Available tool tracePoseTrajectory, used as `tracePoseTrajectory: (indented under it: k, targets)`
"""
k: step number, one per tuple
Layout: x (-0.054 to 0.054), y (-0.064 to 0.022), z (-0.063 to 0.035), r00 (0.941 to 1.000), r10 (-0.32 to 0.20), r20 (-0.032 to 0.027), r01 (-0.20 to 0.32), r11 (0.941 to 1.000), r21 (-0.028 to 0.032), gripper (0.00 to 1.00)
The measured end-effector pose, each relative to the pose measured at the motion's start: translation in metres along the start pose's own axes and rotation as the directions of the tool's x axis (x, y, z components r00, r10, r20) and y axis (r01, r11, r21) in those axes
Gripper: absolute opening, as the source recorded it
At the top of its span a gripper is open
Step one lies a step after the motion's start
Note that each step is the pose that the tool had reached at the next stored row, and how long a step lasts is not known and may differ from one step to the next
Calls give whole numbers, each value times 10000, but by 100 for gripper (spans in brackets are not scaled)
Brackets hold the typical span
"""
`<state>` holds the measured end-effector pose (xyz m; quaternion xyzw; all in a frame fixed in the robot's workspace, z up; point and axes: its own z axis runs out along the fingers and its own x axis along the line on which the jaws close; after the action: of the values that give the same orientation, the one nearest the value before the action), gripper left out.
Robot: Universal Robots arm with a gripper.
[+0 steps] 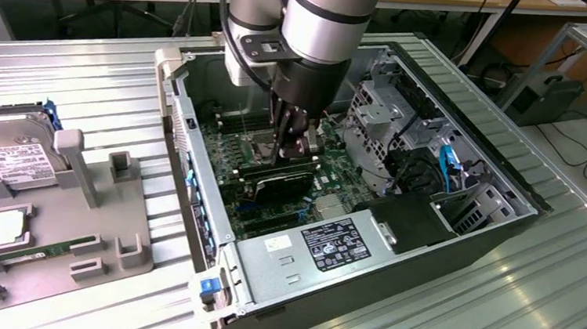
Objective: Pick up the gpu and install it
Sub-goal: 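Press down on the gpu until it lock into place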
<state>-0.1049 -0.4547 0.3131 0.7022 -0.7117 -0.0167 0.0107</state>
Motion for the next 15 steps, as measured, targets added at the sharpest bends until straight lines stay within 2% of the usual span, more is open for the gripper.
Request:
tracePoseTrajectory:
  k: [8,15]
  targets:
    - [0,4,5,10000,0,0,0,10000,4,11]
    - [-34,81,141,10000,0,0,0,10000,28,11]
